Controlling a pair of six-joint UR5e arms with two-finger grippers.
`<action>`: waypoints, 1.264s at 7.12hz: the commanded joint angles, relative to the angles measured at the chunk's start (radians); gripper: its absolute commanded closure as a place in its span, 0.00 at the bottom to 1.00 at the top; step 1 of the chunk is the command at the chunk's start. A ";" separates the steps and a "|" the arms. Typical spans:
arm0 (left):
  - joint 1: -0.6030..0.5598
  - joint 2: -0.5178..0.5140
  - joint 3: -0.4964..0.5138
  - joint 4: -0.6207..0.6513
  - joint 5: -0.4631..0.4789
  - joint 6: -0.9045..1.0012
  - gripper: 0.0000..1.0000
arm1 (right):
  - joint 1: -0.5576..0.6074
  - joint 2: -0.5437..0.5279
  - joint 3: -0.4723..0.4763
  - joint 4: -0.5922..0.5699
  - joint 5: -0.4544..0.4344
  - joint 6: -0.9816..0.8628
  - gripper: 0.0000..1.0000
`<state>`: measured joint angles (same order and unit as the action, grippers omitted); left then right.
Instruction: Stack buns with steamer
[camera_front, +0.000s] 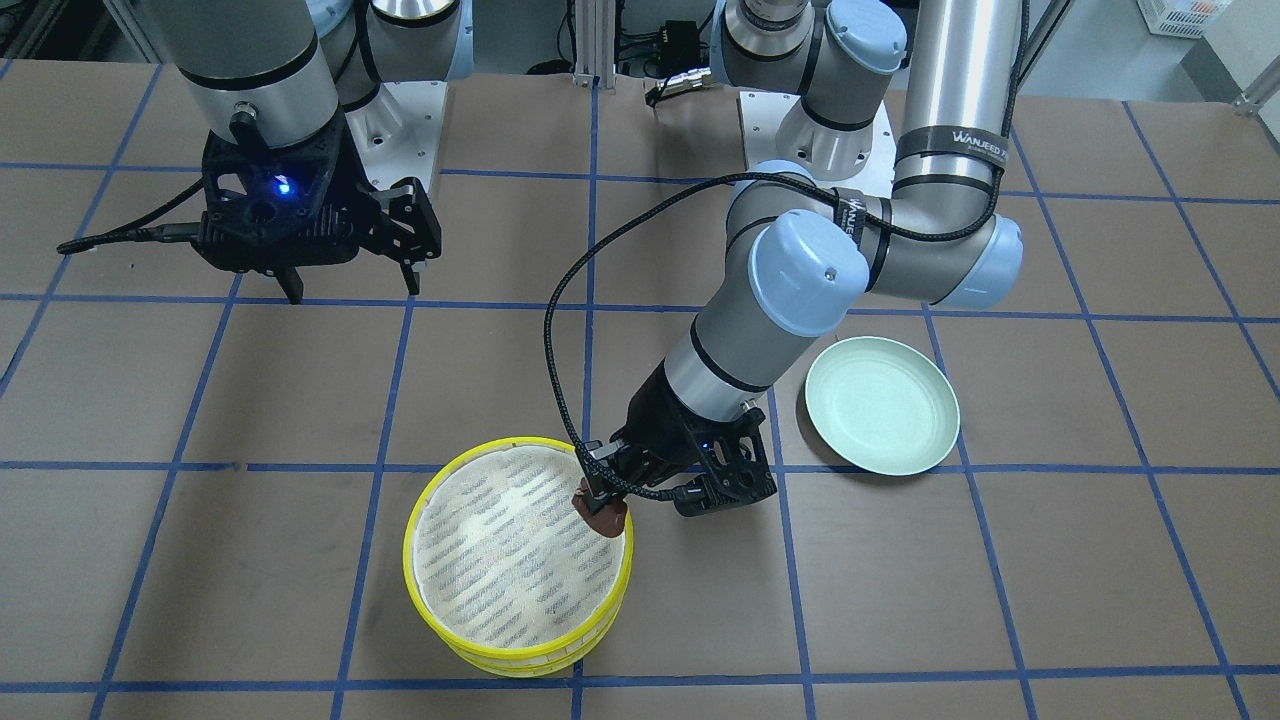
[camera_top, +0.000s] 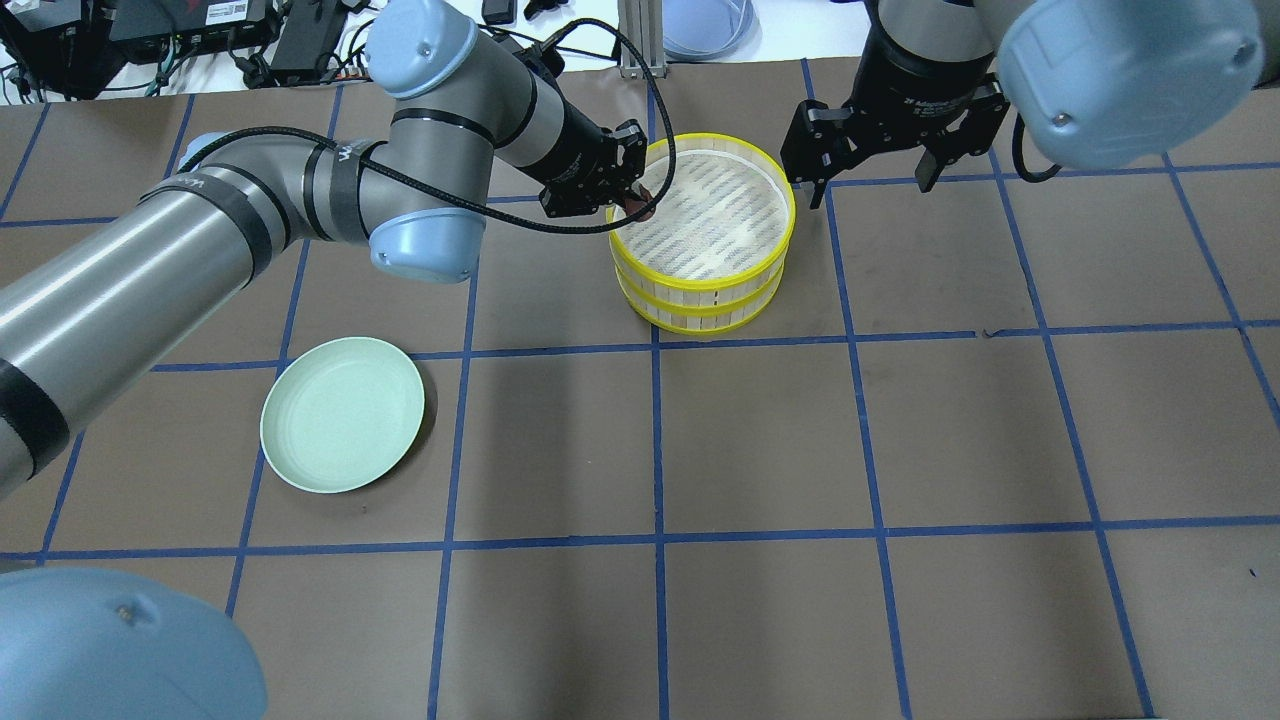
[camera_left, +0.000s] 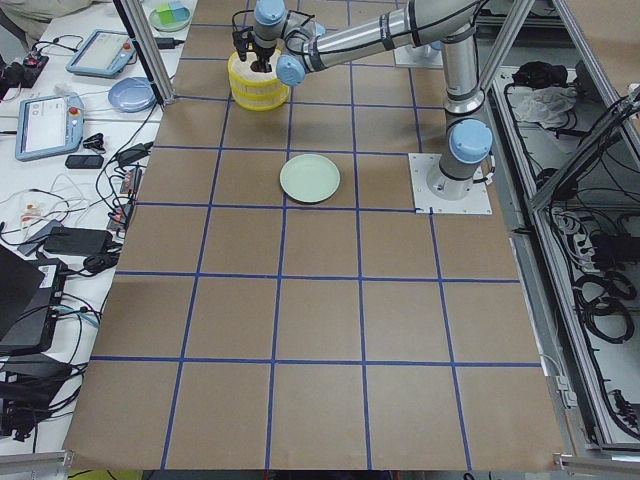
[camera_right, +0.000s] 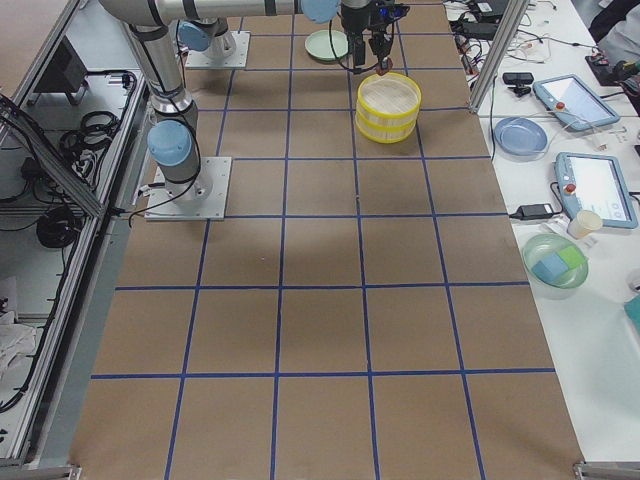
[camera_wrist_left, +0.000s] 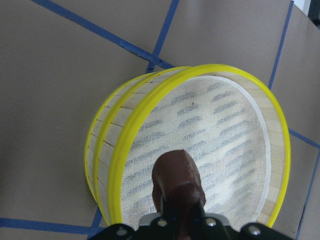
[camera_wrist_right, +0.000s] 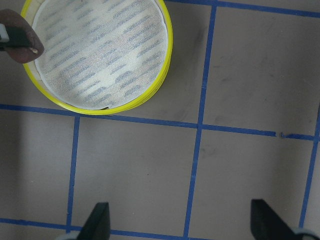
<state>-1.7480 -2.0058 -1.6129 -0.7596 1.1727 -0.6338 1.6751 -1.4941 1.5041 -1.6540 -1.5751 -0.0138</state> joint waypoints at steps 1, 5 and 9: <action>-0.001 -0.021 -0.001 0.009 0.004 -0.003 0.33 | 0.000 0.000 0.005 0.006 -0.005 -0.006 0.00; -0.005 -0.021 0.001 0.013 -0.001 -0.012 0.00 | 0.000 0.000 0.005 0.002 -0.002 -0.002 0.00; 0.004 0.034 0.021 -0.068 0.085 0.181 0.00 | 0.000 0.000 0.005 -0.009 -0.005 -0.002 0.00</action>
<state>-1.7567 -1.9999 -1.5987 -0.7730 1.2036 -0.5864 1.6751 -1.4941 1.5094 -1.6620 -1.5796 -0.0154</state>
